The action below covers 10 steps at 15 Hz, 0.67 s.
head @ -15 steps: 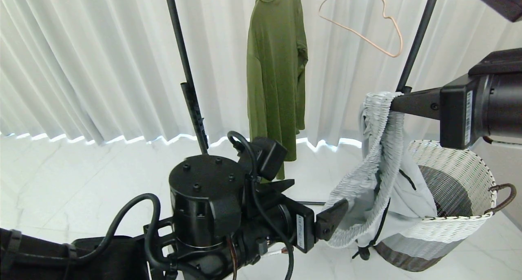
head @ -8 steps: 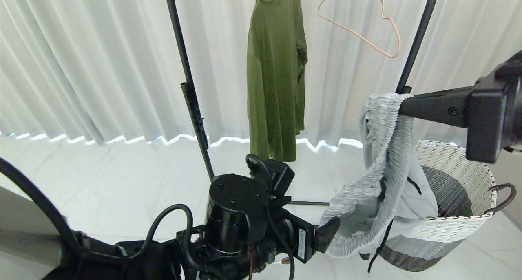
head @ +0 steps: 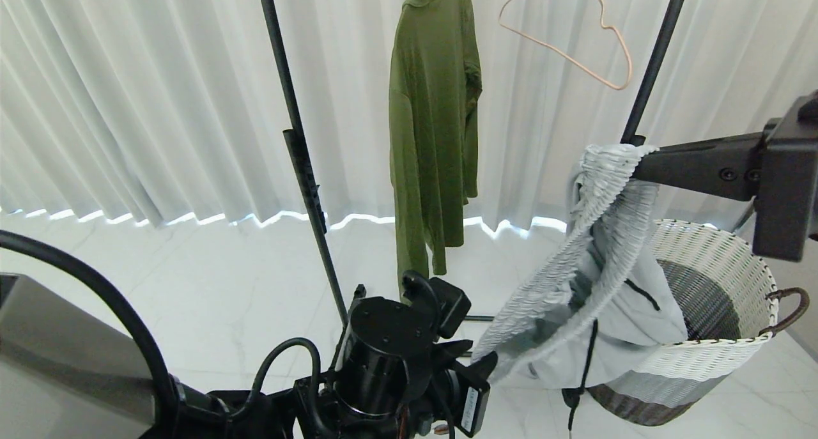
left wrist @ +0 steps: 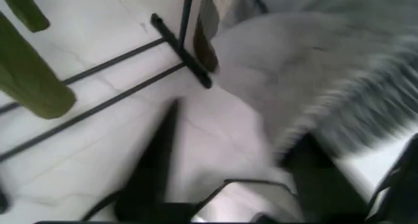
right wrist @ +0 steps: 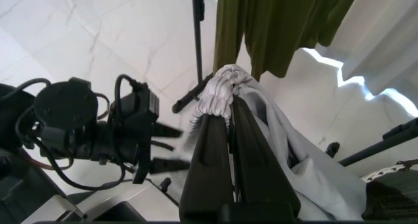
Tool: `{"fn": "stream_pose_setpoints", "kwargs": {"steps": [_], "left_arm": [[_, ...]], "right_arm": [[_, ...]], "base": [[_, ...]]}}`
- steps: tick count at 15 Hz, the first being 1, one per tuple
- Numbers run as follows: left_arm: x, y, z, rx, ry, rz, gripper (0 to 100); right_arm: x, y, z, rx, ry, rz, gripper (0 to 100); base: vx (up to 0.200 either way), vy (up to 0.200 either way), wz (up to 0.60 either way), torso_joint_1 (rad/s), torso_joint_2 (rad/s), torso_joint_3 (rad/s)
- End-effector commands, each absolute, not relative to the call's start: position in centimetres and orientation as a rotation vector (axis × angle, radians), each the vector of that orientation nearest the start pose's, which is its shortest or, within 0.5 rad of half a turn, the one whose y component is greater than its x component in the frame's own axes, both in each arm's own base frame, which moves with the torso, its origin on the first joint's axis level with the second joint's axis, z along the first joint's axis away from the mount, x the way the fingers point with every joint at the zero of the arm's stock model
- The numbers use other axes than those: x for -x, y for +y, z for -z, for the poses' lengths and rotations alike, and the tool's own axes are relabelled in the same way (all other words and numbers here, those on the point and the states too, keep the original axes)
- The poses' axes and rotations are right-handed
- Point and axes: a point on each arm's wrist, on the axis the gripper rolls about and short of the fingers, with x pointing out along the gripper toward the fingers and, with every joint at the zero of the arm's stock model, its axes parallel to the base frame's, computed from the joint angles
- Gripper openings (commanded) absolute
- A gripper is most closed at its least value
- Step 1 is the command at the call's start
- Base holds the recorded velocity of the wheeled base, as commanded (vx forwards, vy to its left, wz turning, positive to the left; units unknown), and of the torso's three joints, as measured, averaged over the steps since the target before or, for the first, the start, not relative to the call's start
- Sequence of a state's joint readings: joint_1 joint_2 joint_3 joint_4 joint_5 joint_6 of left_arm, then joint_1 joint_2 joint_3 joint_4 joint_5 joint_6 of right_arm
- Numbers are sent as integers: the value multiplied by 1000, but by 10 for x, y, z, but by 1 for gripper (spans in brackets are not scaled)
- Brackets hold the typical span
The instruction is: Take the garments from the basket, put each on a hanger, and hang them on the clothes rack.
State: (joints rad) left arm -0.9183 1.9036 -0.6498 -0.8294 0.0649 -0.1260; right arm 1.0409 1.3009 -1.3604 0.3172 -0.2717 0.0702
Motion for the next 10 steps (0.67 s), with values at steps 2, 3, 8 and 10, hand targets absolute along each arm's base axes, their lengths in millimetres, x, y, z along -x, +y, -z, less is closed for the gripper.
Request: {"fn": "stream_pose_setpoints", "kwargs": {"steps": [2, 3, 8, 10], "left_arm": [[-187, -239, -89, -215, 398, 782, 0], [-187, -238, -92, -223, 344, 755, 0], [-198, -182, -157, -274, 153, 571, 0], [-193, -150, -226, -247, 114, 500, 0]], "right_arm": [[-100, 158, -347, 95, 242, -749, 0], [-101, 158, -343, 103, 251, -743, 0], [-111, 162, -342, 108, 228, -709, 0], [-118, 171, -349, 108, 133, -704, 0]], "base": [[0, 0, 0, 0, 0, 0], [0, 0, 0, 0, 0, 0], [0, 0, 0, 0, 0, 0], [0, 0, 0, 0, 0, 0]]}}
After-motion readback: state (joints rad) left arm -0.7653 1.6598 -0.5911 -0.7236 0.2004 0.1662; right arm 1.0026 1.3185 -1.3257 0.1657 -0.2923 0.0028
